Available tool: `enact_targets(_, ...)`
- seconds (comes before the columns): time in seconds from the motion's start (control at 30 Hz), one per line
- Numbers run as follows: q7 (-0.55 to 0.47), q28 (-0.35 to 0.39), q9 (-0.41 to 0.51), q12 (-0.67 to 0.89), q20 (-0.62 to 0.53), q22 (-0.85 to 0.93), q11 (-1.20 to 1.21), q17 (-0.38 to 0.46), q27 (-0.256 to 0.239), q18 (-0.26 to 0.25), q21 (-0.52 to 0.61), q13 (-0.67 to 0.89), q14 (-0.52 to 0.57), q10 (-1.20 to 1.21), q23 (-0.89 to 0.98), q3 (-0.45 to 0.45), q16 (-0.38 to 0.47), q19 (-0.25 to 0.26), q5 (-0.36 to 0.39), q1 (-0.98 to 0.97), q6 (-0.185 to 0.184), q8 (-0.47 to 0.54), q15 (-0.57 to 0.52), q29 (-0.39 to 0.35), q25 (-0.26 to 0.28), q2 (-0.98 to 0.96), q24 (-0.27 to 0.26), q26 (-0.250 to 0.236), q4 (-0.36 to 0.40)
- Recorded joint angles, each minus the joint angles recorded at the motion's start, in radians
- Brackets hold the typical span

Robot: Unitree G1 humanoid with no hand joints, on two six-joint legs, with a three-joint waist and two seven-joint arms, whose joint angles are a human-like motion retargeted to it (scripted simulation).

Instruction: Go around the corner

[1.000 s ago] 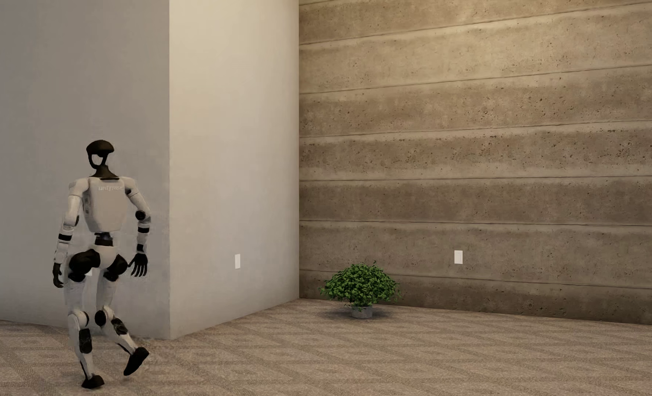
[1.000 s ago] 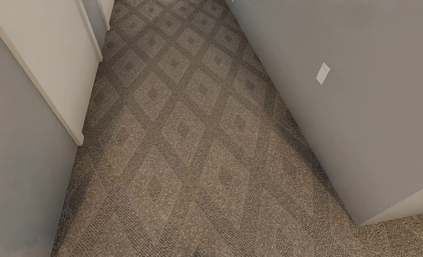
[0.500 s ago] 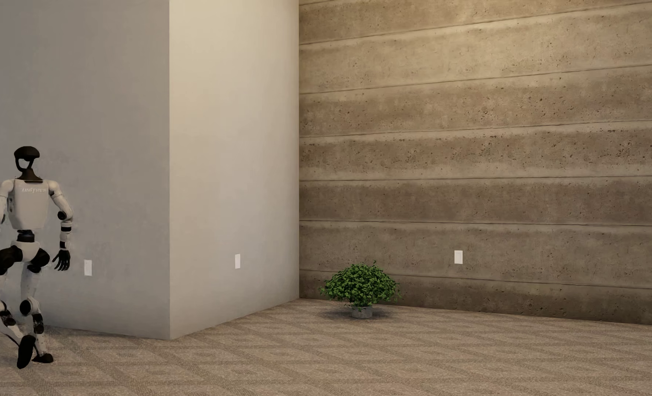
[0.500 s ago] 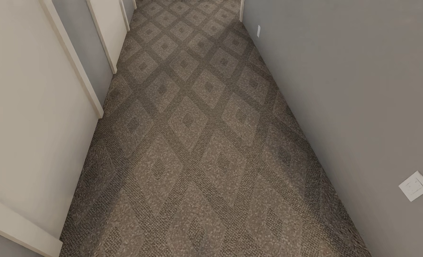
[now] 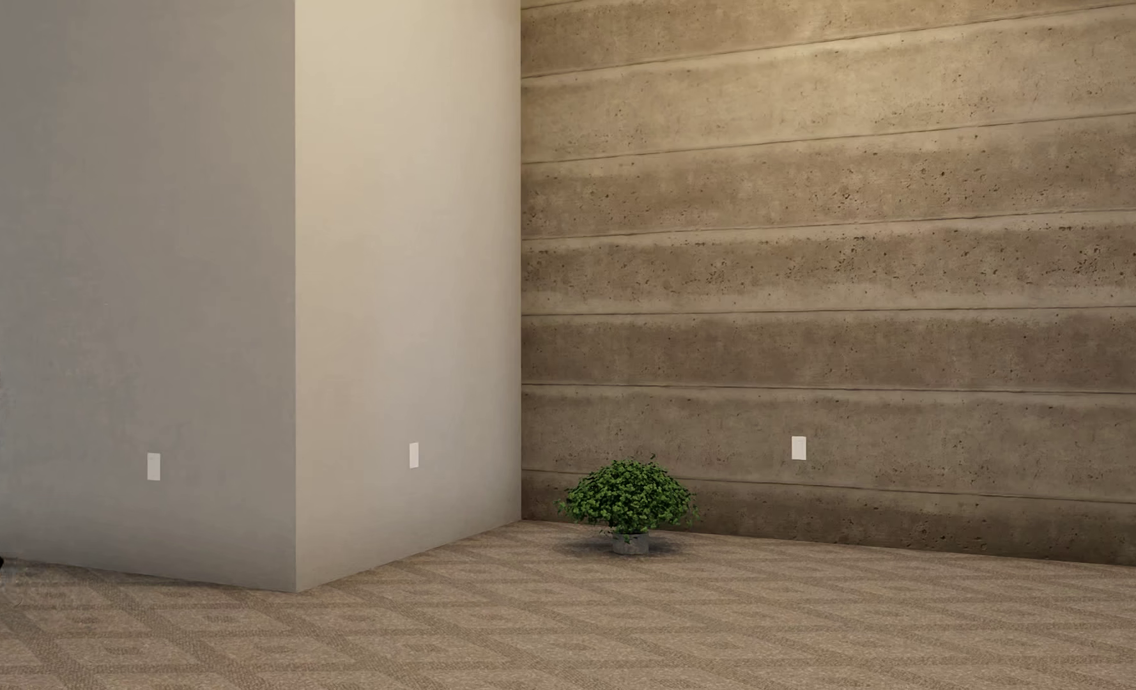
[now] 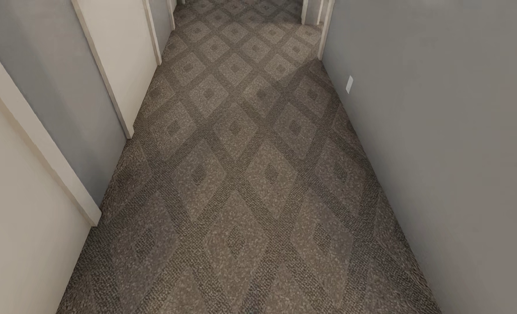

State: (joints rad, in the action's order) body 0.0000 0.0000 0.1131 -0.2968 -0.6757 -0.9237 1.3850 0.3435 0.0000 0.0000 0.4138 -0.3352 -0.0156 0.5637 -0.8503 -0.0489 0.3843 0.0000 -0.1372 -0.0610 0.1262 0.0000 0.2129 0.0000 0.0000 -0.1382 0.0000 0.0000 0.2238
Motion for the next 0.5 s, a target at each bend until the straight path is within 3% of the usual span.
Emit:
enact_targets(0.07,0.0,0.0,-0.004,0.074,0.097,0.165,-0.263,0.018,0.0,0.0,0.03,-0.071,-0.138,-0.089,-0.043,-0.118,0.016,0.0,0.021,0.182,-0.04,0.0,0.011,0.0,0.0,-0.13,0.0,0.0,-0.051)
enact_targets(0.13,0.0,0.0,-0.022,0.16,0.201,0.285,-0.668,0.029,0.0,0.0,0.035,-0.127,-0.247,-0.138,-0.087,-0.202,0.022,0.0,0.004,0.314,-0.053,0.0,-0.004,0.0,0.0,-0.184,0.0,0.0,-0.087)
enact_targets(0.17,0.0,0.0,-0.039,0.196,0.252,0.349,-0.848,0.03,0.0,0.0,0.037,-0.143,-0.283,-0.141,-0.105,-0.224,0.031,0.0,-0.003,0.349,-0.047,0.0,-0.07,0.0,0.0,-0.205,0.0,0.0,-0.092)
enact_targets(0.2,0.0,0.0,-0.062,0.226,0.298,0.398,-1.206,0.026,0.0,0.0,0.031,-0.153,-0.307,-0.137,-0.124,-0.242,0.04,0.0,-0.013,0.373,-0.05,0.0,-0.26,0.0,0.0,-0.242,0.0,0.0,-0.113)
enact_targets(0.23,0.0,0.0,-0.072,0.245,0.329,0.428,-1.248,0.023,0.0,0.0,0.027,-0.163,-0.301,-0.117,-0.143,-0.259,0.046,0.0,-0.012,0.403,-0.053,0.0,-0.274,0.0,0.0,-0.278,0.0,0.0,-0.137)
enact_targets(0.27,0.0,0.0,-0.064,0.239,0.352,0.456,-0.88,0.02,0.0,0.0,0.031,-0.167,-0.263,-0.08,-0.167,-0.275,0.052,0.0,0.003,0.448,-0.057,0.0,-0.044,0.0,0.0,-0.309,0.0,0.0,-0.171)
enact_targets(0.3,0.0,0.0,-0.076,0.218,0.372,0.449,-0.781,0.019,0.0,0.0,0.032,-0.163,-0.18,-0.007,-0.191,-0.282,0.044,0.0,0.029,0.456,-0.07,0.0,0.013,0.0,0.0,-0.343,0.0,0.0,-0.198)
enact_targets(0.33,0.0,0.0,-0.107,0.189,0.379,0.418,-0.674,0.019,0.0,0.0,0.056,-0.155,-0.061,0.127,-0.222,-0.277,0.027,0.0,0.046,0.411,-0.087,0.0,-0.073,0.0,0.0,-0.386,0.0,0.0,-0.223)
enact_targets(0.37,0.0,0.0,-0.079,0.159,0.357,0.342,-0.575,0.019,0.0,0.0,0.073,-0.144,0.078,0.289,-0.25,-0.255,0.005,0.0,0.1,0.399,-0.12,0.0,-0.064,0.0,0.0,-0.327,0.0,0.0,-0.276)
enact_targets(0.4,0.0,0.0,-0.066,0.149,0.305,0.267,-0.537,0.013,0.0,0.0,0.038,-0.114,0.197,0.524,-0.232,-0.222,0.004,0.0,0.124,0.291,-0.113,0.0,-0.004,0.0,0.0,-0.29,0.0,0.0,-0.256)
enact_targets(0.43,0.0,0.0,-0.047,0.152,0.231,0.17,-0.554,0.006,0.0,0.0,0.04,-0.089,0.196,0.725,-0.188,-0.187,-0.003,0.0,0.162,0.19,-0.116,0.0,0.025,0.0,0.0,-0.209,0.0,0.0,-0.257)
enact_targets(0.5,0.0,0.0,-0.029,0.095,0.203,0.02,-0.656,-0.011,0.0,0.0,-0.022,-0.044,0.128,0.837,-0.037,-0.064,-0.032,0.0,0.18,0.012,-0.065,0.0,0.001,0.0,0.0,-0.03,0.0,0.0,-0.186)
